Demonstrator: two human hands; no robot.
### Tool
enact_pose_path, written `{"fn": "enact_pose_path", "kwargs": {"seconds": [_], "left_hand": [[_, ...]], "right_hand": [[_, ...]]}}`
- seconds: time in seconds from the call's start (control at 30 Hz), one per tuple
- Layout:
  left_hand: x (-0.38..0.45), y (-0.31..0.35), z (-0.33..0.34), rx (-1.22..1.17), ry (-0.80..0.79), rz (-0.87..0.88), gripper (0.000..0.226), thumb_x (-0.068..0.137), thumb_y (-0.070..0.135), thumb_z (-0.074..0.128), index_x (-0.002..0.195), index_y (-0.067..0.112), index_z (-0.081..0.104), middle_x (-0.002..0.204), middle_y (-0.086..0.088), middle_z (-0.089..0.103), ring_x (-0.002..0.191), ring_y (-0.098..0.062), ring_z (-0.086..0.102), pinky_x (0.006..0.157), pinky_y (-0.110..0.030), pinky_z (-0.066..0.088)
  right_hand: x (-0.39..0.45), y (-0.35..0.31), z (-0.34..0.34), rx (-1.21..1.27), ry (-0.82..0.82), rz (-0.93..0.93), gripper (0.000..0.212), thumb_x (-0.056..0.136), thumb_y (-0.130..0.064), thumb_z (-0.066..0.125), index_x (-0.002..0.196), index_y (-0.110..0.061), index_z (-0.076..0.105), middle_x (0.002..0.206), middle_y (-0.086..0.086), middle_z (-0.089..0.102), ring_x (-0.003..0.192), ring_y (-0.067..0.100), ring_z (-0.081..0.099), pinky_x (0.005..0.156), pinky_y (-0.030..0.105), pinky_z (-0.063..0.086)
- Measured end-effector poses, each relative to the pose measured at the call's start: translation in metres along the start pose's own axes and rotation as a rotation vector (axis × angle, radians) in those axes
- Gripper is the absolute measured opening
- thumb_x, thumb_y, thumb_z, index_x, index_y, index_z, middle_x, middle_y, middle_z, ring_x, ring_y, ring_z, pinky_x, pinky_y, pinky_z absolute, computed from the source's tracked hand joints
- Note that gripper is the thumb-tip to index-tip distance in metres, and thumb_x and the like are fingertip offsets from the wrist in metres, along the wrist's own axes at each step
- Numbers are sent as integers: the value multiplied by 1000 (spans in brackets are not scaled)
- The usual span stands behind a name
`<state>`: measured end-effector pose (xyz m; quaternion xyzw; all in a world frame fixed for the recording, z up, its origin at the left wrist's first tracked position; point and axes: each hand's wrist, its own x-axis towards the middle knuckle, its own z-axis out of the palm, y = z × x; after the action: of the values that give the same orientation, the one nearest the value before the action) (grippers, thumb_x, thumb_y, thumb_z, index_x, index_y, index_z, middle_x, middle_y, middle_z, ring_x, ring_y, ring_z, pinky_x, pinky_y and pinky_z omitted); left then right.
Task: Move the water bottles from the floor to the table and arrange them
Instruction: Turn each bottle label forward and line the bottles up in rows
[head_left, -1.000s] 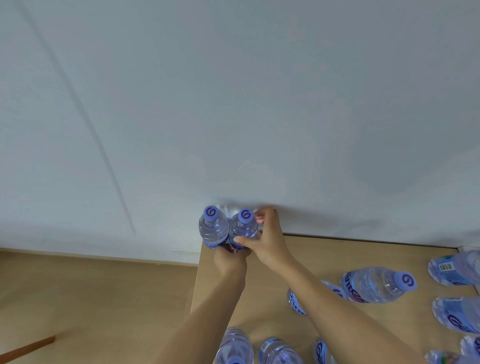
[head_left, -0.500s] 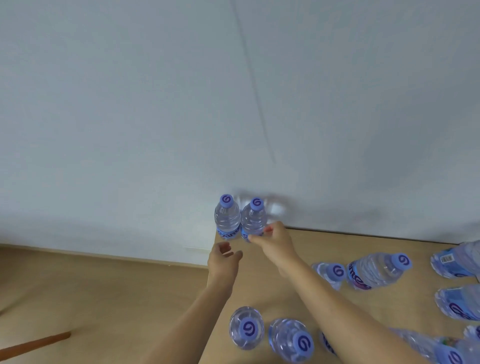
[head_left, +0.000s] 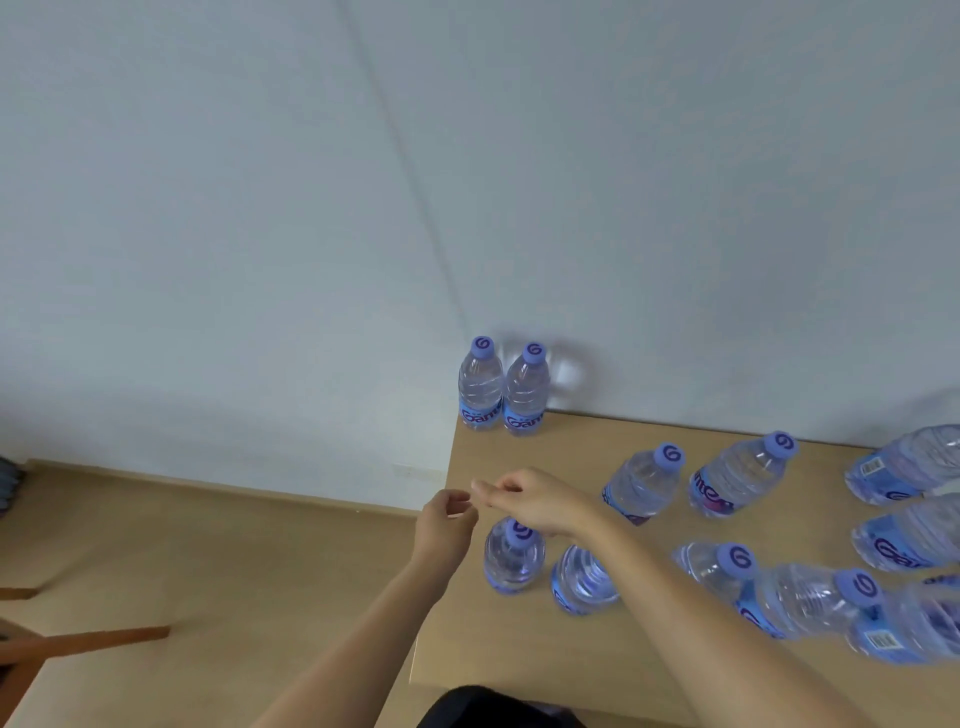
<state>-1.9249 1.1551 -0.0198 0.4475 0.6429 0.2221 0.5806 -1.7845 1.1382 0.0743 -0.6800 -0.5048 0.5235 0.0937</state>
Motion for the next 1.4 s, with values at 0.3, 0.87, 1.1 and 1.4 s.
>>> {"fn": "enact_pose_path", "kwargs": {"seconds": [0.3,0.87,1.1,1.4], "left_hand": [[-37,-39,-18,90,-61,16,25,89,13,53,113,19,57,109,0,61,98,-19,60,86,-36,52],[-66,-3,-38,-24,-407,282,60,66,11,87,117,21,57,106,-3,69,96,-13,67,79,-25,55],[-73,43,-18,-141,-174,384,60,59,18,90,107,20,54,94,-2,69,81,-14,68,69,-27,57],[-66,65,0,-126,-73,382,66,53,37,90,103,26,48,100,1,65,91,-19,67,77,-40,59]], "right_hand": [[-31,20,25,-128,94,-34,71,65,-22,89,122,-26,48,126,-5,52,110,16,53,84,29,49],[-47,-27,-12,404,435,-297,36,67,-32,87,91,-7,73,91,11,74,87,16,71,83,34,56],[-41,-61,-35,599,495,-362,29,80,-40,75,96,-17,70,101,6,73,92,19,71,85,37,56],[-25,-62,-46,720,459,-413,42,80,-24,78,111,-11,52,96,-10,71,87,11,71,67,23,56]]}}
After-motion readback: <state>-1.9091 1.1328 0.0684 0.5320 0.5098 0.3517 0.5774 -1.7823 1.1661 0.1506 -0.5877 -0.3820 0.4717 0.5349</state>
